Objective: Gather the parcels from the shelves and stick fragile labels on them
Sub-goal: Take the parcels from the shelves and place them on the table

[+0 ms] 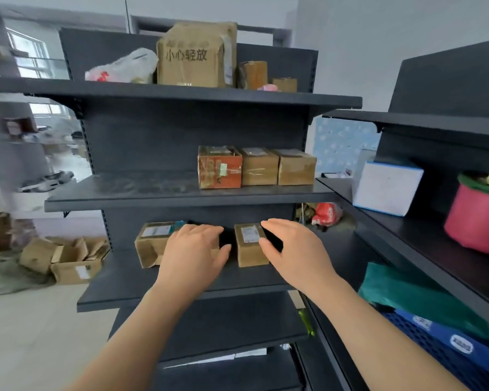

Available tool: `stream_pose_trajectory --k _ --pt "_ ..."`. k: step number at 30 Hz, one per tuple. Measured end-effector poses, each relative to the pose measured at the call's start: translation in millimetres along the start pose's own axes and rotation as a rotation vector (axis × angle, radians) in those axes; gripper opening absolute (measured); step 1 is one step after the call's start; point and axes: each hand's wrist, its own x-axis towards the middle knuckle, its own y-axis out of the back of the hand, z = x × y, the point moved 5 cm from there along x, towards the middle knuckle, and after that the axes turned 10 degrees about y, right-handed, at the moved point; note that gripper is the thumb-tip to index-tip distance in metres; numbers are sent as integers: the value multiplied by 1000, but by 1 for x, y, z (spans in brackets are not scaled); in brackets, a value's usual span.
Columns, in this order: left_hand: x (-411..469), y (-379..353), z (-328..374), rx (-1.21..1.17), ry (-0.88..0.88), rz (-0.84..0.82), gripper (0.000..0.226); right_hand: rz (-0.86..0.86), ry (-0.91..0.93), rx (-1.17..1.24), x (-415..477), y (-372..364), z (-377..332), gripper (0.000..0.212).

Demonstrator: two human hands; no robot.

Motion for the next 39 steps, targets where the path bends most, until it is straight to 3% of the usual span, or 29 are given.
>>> stream_pose_trajectory --k 16,23,31,39 --pt "220 -74 -81 45 88 17 48 -34 -11 -26 200 -93 98 44" --pt "299 -120 -101 -73 185 -53 70 -64 -12 -114 286 -132 155 56" --pt "343 -162 -116 -284 244 -232 87 -193 7 -143 325 -169 179 69" --pt "342 -164 -126 -453 210 -145 84 -158 -75 -33 321 -174 164 67"
